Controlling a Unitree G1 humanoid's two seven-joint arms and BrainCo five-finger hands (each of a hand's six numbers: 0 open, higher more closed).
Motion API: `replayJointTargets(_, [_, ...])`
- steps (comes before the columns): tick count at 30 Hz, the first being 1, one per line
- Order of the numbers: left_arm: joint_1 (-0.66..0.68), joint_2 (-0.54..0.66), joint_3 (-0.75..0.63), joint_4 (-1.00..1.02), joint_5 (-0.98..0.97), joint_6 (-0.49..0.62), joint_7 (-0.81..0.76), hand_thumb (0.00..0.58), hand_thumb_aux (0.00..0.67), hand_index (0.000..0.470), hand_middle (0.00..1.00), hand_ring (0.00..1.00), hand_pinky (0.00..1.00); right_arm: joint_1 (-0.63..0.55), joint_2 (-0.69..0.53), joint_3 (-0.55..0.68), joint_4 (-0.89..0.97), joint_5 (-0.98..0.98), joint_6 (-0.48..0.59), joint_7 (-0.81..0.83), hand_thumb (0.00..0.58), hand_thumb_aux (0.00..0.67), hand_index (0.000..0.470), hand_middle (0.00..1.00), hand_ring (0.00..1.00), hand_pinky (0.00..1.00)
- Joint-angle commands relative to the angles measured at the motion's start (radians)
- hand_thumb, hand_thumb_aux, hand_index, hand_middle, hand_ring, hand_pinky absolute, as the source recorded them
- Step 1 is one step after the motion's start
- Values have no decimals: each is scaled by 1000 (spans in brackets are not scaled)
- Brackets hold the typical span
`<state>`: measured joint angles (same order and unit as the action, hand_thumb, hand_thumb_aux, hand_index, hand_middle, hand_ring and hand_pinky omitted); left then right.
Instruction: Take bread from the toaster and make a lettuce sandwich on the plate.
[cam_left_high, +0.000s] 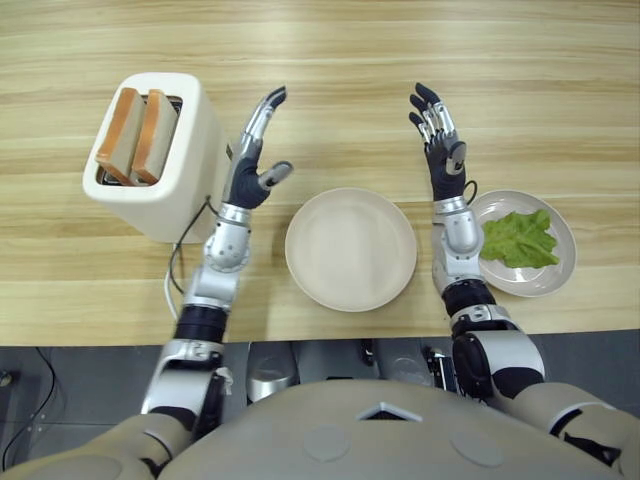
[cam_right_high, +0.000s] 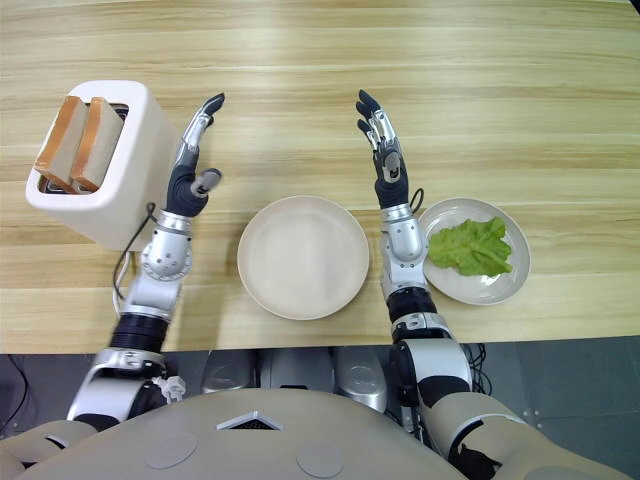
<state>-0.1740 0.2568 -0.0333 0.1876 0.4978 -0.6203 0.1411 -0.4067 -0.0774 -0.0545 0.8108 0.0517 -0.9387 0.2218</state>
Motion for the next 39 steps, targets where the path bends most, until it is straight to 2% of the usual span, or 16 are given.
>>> replayJointTargets(1, [35, 82, 62, -187, 147, 122, 7, 0, 0, 0, 0, 0, 0, 11, -2, 0, 1, -9, 4, -7, 0, 0, 0, 0, 0, 0])
replayJointTargets(8, [126, 249, 324, -510, 118, 294, -76, 0, 0, 0, 0, 0, 0, 15, -1, -1, 1, -11, 5, -19, 0, 0, 0, 0, 0, 0])
replayJointTargets(17, [242, 333, 472, -458, 140, 379, -53, 0, 0, 0, 0, 0, 0, 25, -3, -3, -2, -13, 9, -31, 0, 0, 0, 0, 0, 0])
replayJointTargets(23, [277, 355, 457, -278, 125, 388, -37, 0, 0, 0, 0, 0, 0, 37, -4, 2, -12, -15, 11, -32, 0, 0, 0, 0, 0, 0])
replayJointTargets(29, [249, 389, 442, -104, 95, 370, 0, 0, 0, 0, 0, 0, 0, 47, -9, 5, -18, -23, 7, -32, 0, 0, 0, 0, 0, 0])
replayJointTargets(39, [239, 428, 356, -20, 149, 368, 62, 0, 0, 0, 0, 0, 0, 54, -13, 3, -26, -31, 8, -32, 0, 0, 0, 0, 0, 0])
